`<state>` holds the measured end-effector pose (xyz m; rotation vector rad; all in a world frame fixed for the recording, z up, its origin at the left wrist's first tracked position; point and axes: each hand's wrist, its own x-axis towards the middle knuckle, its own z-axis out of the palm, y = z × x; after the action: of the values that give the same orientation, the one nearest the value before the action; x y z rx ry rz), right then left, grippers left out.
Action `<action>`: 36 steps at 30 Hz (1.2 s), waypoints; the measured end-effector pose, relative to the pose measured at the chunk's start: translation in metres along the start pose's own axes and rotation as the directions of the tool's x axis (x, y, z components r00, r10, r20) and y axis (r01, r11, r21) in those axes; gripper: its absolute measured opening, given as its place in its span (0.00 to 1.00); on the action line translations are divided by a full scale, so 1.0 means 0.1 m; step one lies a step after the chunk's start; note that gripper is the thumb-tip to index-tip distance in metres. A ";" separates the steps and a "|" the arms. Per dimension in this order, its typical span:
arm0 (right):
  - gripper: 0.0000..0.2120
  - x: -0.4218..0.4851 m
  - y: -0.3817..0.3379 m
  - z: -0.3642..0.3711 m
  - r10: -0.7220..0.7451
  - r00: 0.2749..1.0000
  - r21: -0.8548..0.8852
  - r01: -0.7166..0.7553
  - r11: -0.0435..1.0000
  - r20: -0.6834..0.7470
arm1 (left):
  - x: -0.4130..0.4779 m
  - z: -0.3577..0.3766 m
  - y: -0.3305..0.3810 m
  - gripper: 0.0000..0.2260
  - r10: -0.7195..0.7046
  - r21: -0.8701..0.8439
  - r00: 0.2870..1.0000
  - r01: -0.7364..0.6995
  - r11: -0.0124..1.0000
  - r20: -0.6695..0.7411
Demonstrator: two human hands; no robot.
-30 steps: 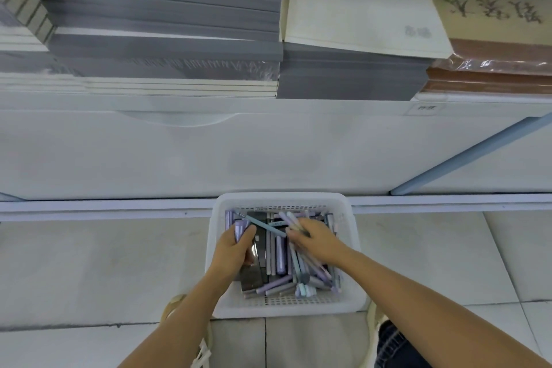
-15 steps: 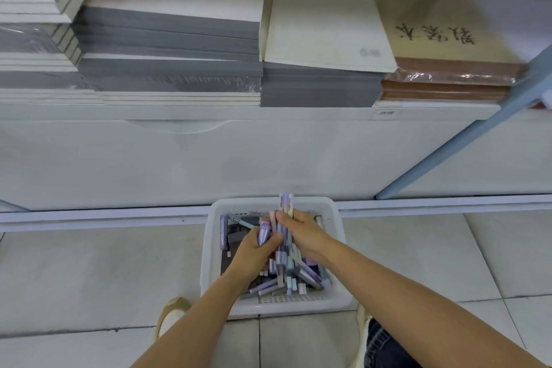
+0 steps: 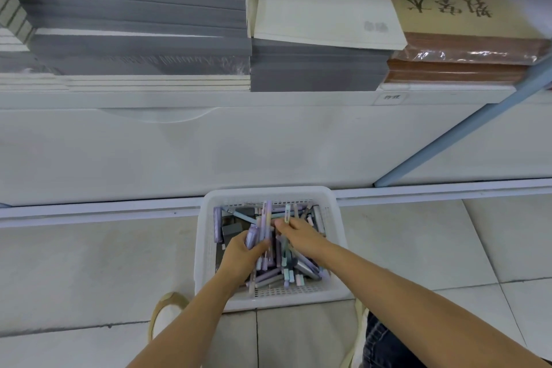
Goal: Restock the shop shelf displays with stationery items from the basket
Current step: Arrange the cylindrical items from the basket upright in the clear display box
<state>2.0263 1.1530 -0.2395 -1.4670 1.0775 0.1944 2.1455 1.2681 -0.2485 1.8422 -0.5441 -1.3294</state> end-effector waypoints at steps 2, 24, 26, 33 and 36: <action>0.17 -0.02 0.04 -0.07 -0.079 0.993 -0.123 0.068 0.990 -0.083 | 0.03 -0.04 -0.06 0.10 -0.008 0.078 0.999 0.012 0.997 -0.048; 0.08 -0.12 0.02 -0.39 -0.192 0.977 -0.084 0.185 0.979 -0.095 | -0.02 -0.07 0.12 0.11 0.021 0.077 0.986 -0.008 0.997 -0.165; 0.07 -0.15 -0.17 -0.47 -0.201 0.971 0.129 0.218 0.967 -0.132 | -0.07 -0.05 0.26 0.09 0.035 -0.093 0.999 -0.039 0.995 -0.040; 0.07 -0.45 -0.75 -0.73 -0.301 0.950 0.327 0.312 0.892 -0.084 | -0.21 -0.15 0.88 0.09 0.186 -0.362 0.978 -0.207 0.909 -0.093; 0.10 -0.70 -1.02 -0.89 -0.387 0.922 0.151 0.380 0.913 0.020 | -0.35 -0.23 1.28 0.08 0.316 -0.368 0.940 -0.340 0.866 -0.125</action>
<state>2.0175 1.0933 -0.1000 -1.5023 0.7274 -0.1242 2.1670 1.2243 -0.1235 1.3889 -0.4969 -1.0568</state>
